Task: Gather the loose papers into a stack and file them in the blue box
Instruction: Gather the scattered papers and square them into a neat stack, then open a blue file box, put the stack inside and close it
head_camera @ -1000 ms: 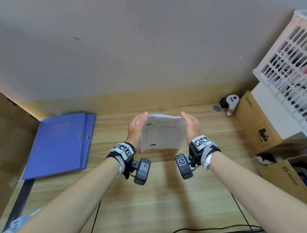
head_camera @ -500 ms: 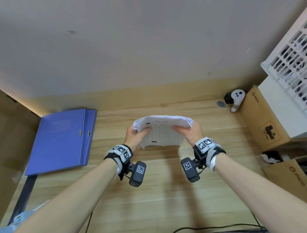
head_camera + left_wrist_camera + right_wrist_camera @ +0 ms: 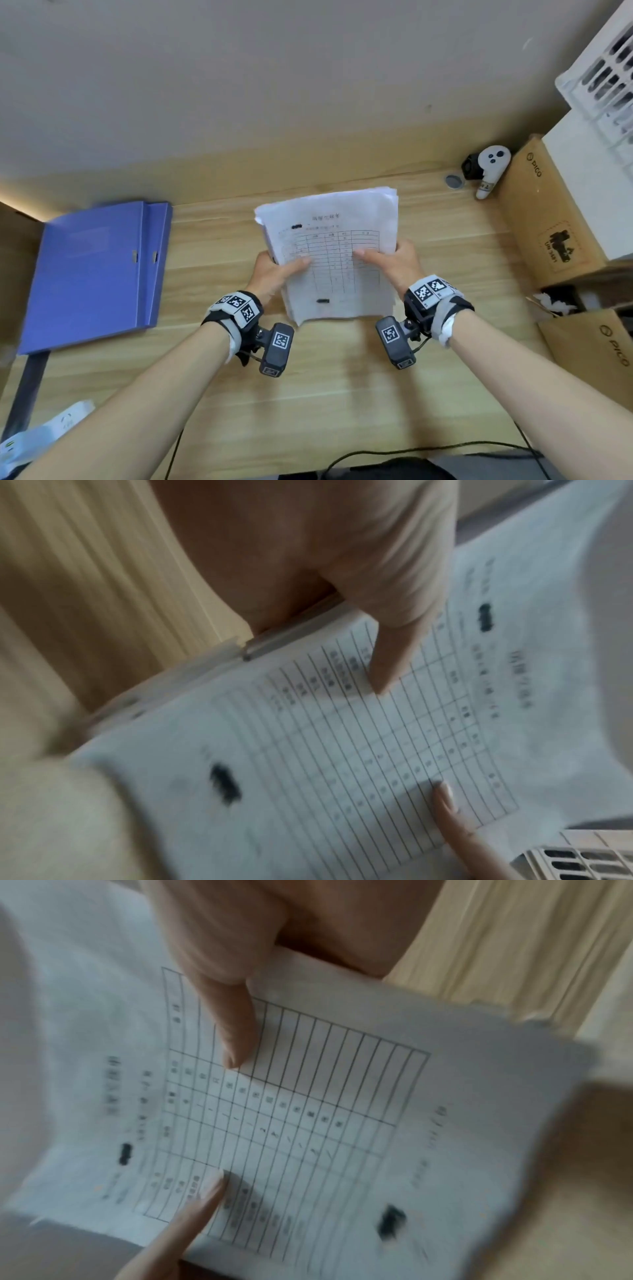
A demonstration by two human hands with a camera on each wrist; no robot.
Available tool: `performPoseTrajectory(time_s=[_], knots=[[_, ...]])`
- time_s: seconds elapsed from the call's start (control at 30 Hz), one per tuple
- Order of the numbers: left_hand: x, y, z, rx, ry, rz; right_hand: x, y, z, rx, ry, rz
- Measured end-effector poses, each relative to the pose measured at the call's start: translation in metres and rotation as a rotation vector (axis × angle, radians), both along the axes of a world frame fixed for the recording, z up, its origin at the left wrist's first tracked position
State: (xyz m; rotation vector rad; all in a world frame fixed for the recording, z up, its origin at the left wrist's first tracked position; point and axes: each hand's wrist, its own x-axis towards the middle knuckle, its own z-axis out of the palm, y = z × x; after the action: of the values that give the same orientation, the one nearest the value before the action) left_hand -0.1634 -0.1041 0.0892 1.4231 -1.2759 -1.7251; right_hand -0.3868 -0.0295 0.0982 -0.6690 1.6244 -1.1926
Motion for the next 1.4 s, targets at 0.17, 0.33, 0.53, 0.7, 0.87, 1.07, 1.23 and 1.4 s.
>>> performPoseTrajectory(time_s=[0.17, 0.33, 0.53, 0.7, 0.87, 1.07, 1.23, 1.4], knots=[[-0.031, 0.002, -0.031, 0.143, -0.168, -0.064, -0.035, 0.004, -0.032, 0.174, -0.002, -0.013], [-0.058, 0.016, -0.075, 0.225, -0.351, -0.072, -0.059, 0.005, -0.091, 0.332, 0.185, 0.002], [-0.067, 0.026, -0.095, 0.217, -0.489, 0.038, -0.068, 0.004, -0.109, 0.407, 0.407, -0.072], [-0.054, 0.023, -0.091, 0.202, -0.512, 0.078, -0.058, -0.004, -0.110, 0.444, 0.608, -0.050], [-0.025, 0.010, -0.080, 0.161, -0.506, 0.143, -0.030, -0.020, -0.096, 0.366, 0.662, -0.027], [0.033, -0.024, -0.060, 0.085, -0.473, 0.248, 0.021, -0.049, -0.075, 0.251, 0.591, 0.016], [0.101, -0.053, -0.040, -0.012, -0.458, 0.341, 0.089, -0.080, -0.064, 0.178, 0.453, 0.064], [0.185, -0.087, -0.024, -0.070, -0.442, 0.409, 0.174, -0.111, -0.048, 0.133, 0.327, 0.162]])
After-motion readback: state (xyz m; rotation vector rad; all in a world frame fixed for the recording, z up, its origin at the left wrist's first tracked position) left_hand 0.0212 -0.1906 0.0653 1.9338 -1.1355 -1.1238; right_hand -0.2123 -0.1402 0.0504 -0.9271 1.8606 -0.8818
